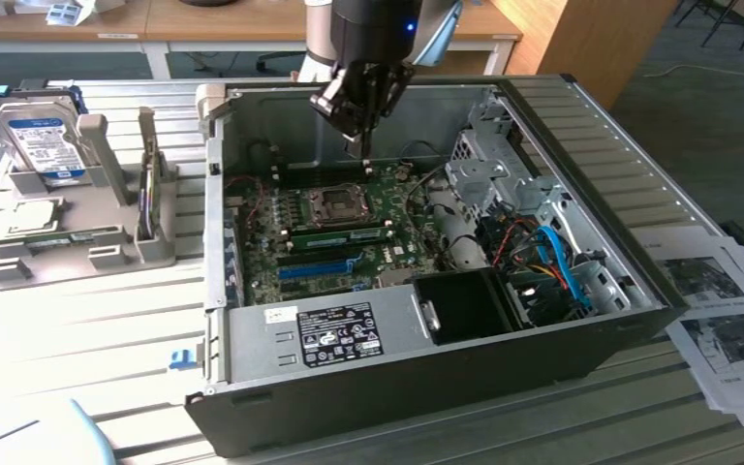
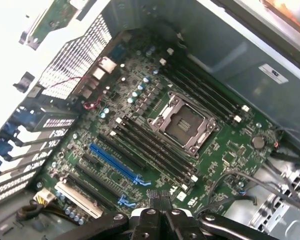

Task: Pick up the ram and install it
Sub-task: 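Press down the ram until it locks into place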

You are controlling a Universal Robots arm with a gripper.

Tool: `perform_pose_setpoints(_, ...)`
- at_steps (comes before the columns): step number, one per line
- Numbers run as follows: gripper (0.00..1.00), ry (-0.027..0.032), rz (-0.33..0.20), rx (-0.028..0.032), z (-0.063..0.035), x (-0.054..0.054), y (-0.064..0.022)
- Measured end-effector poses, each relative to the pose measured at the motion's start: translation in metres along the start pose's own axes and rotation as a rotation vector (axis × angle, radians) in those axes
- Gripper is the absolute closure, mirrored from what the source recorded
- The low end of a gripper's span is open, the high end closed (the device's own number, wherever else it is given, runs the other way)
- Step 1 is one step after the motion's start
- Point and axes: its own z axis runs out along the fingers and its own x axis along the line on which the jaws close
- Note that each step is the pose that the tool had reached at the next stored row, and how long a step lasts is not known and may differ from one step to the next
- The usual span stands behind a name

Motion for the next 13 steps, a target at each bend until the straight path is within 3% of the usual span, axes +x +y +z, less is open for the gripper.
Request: perform_pose_setpoints(13,0.91,-0.0015,0.17,-0.0008,0.0006,0.0,0.0)
